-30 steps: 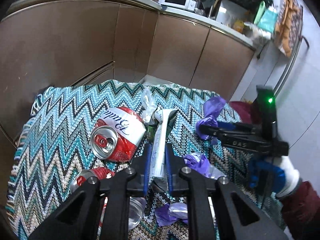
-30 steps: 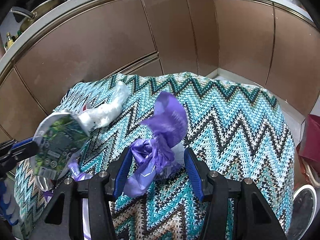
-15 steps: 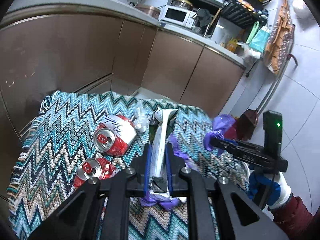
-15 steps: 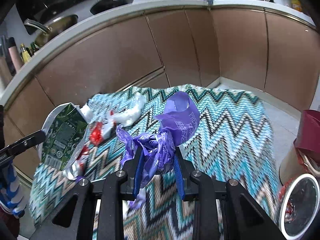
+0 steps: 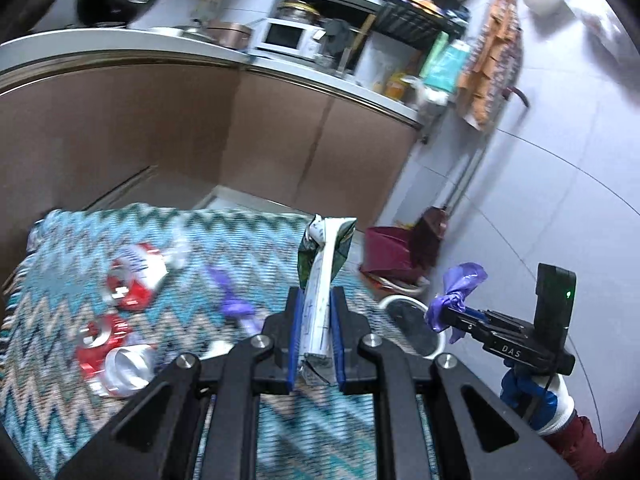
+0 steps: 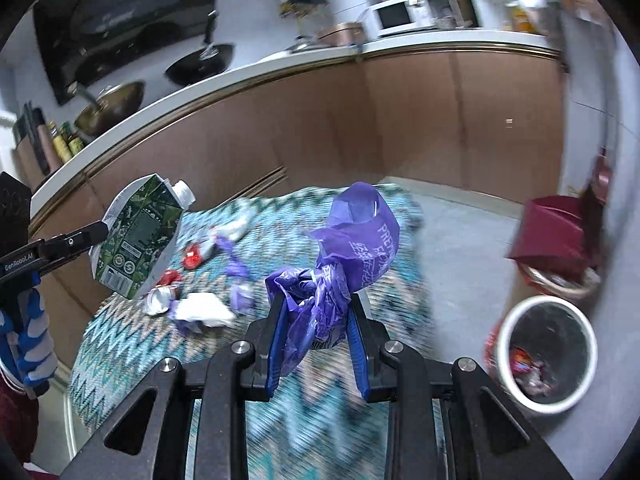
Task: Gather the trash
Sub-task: 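Carry both held bags to the bin and open both tools to drop them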
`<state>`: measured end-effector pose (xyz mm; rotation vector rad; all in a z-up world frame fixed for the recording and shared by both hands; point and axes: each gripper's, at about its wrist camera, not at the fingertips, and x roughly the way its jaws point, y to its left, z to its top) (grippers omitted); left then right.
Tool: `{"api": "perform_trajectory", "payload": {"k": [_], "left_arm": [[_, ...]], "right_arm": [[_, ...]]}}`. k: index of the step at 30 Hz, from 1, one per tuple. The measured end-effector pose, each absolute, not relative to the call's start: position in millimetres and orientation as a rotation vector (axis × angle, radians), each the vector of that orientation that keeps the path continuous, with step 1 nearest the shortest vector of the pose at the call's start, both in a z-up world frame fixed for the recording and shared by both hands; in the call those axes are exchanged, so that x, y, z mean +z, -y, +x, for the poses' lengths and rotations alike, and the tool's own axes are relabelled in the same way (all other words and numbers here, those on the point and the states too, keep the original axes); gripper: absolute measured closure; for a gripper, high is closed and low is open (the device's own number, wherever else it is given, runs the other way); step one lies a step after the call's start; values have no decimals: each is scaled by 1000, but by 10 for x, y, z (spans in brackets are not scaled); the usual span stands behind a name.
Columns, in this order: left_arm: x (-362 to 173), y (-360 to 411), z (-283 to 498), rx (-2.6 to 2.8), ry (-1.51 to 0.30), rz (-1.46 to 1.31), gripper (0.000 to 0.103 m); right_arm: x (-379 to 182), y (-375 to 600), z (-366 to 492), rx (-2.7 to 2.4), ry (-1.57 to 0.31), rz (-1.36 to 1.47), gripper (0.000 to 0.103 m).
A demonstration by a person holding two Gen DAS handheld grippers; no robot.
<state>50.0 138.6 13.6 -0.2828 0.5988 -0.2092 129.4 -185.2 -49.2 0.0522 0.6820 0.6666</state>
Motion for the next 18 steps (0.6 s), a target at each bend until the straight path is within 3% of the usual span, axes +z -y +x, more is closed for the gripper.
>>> {"api": "perform_trajectory", "payload": {"k": [9,18], "left_arm": [[139,-50,1355,-422,-665,-187,90],[-448,1365,2446,-576,-814,-113,90]], "right_arm": [[-822,2839,1602,425,-701,136,77],[-1368,3598,2234,243,-775,198,76]]}}
